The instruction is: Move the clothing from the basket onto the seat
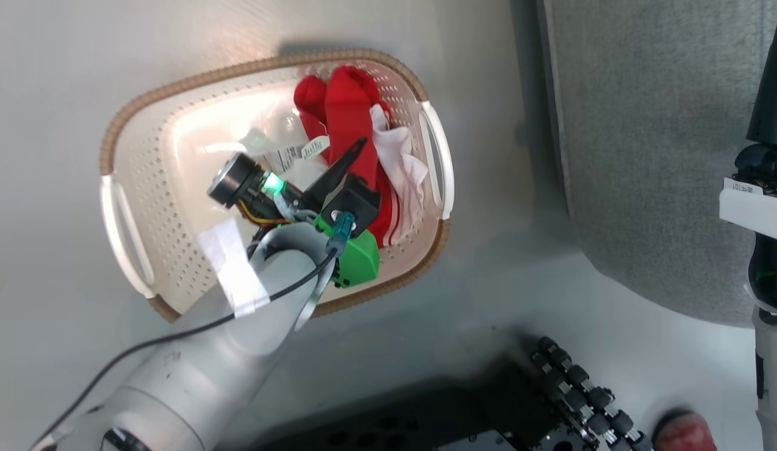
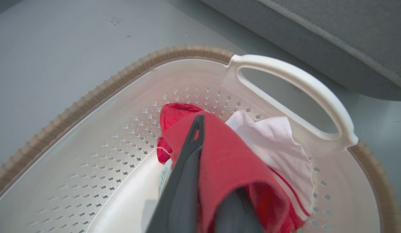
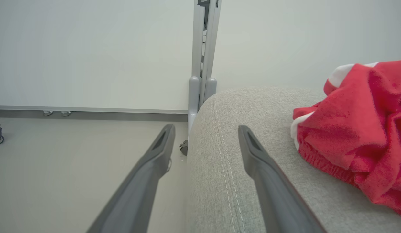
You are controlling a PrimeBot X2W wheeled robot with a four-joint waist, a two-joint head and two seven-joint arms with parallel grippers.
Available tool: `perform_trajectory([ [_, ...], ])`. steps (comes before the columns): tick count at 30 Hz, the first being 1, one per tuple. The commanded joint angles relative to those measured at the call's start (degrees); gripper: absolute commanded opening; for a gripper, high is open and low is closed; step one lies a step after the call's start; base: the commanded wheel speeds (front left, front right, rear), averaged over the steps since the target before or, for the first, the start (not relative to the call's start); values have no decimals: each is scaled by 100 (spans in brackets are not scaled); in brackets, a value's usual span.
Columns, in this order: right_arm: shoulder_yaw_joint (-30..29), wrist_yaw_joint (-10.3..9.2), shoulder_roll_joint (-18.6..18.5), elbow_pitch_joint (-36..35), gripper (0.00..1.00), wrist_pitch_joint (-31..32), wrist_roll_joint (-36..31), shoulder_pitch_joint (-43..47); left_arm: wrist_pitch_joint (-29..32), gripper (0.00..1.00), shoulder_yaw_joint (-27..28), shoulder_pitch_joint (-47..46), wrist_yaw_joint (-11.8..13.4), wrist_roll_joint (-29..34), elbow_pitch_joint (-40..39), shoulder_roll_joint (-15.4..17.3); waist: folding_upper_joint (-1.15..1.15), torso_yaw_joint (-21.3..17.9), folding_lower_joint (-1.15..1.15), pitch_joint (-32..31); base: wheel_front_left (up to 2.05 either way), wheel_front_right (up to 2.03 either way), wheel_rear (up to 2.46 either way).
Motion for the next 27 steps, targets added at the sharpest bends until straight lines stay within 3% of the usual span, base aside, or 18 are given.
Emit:
perform_trajectory([
  [1, -50, -4, 30, 33, 100, -16, 38, 114, -20, 0, 96, 196, 48, -10, -135, 36, 0, 271, 0, -655, 0, 0, 0],
  [6, -77, -4, 0, 151, 100, -16, 105, 348, -20, 0, 621, 815, 89, 69, -729, 124, 0, 436, 0, -1436, 0, 0, 0],
  [14, 312, -4, -56, 531, 100, -16, 77, 891, -21, 0, 1528, 1928, -60, 194, -1701, 122, 0, 655, 0, -2793, 0, 0, 0],
  [27, 1020, -4, 62, 1151, 100, -16, 58, 1874, -21, 0, 2970, 3477, -477, 403, -3242, -135, 0, 814, 0, -4855, 0, 0, 0],
])
